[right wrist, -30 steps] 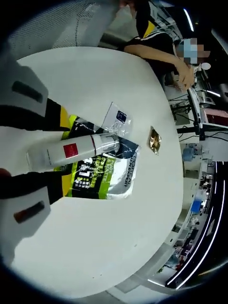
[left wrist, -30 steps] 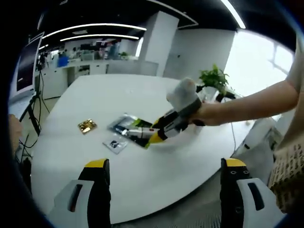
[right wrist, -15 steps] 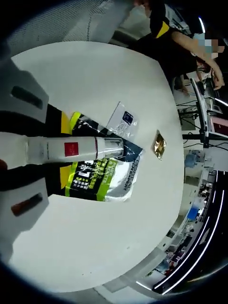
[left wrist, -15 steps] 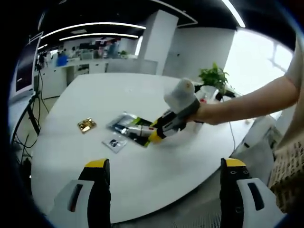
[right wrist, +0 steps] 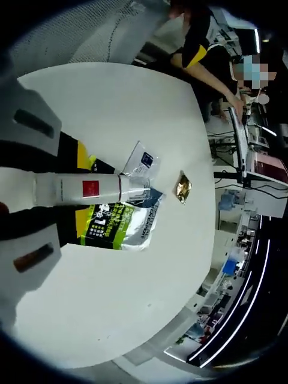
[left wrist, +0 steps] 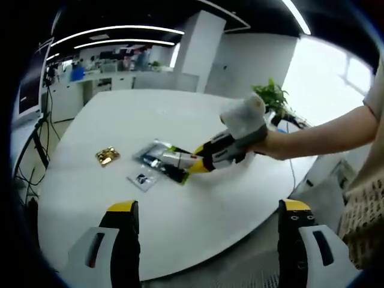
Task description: Arrange the skincare products in the storage area until every visible bottle or jar stands upright without overlapping.
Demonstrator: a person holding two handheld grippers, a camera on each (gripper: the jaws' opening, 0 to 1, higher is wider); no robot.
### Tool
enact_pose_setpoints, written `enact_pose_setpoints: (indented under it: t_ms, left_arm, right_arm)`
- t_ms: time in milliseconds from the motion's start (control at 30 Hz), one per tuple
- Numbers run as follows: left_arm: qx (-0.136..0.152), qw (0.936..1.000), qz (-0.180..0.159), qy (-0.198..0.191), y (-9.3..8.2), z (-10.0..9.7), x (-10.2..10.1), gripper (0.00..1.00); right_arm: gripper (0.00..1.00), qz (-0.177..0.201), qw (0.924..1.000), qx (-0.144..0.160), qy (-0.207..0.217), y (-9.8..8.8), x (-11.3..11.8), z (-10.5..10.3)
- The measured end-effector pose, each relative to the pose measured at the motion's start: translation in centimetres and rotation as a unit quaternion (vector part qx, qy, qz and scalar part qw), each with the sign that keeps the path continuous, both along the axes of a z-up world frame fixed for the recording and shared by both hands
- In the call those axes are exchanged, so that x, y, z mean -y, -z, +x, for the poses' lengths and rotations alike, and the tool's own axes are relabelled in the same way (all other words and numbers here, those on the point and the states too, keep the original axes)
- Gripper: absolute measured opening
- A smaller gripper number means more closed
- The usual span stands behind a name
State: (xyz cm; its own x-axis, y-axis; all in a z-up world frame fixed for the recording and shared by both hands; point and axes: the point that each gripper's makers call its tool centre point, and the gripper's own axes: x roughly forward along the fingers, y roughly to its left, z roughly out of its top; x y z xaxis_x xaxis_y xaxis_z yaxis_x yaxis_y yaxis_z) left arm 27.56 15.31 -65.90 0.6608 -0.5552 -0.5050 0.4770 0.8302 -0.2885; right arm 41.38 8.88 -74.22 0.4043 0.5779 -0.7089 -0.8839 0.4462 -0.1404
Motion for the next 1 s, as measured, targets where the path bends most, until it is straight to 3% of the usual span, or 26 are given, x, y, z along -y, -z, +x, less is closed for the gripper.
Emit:
enact_pose_setpoints:
  t_ms: [267,400,700,1000]
  left_arm:
    - [-0.003,0.9998,-0.021,0.001,-1.0,0.3,0.3,0.94]
    - [0.007,0.9985,-0.053,-0.011,-2.5,0.7,0.4,0.94]
    - [0.02,0.9908,-0.129,-0.036,-5.9,2.0,0.9,0.92]
    - [0.042,0.9851,-0.163,-0.034,-8.7,2.4,2.3,0.87]
  right_arm:
    - [0.19,0.049,0.9973,0.055,0.007,-5.2,0.2,-1.2]
    - [0.19,0.076,0.9943,0.073,0.014,-7.5,0.5,-2.2]
    - [0.19,0.122,0.9872,0.099,0.026,-11.2,0.6,-4.9]
    - [0.19,0.172,0.9781,0.113,0.032,-14.8,-0.3,-6.8]
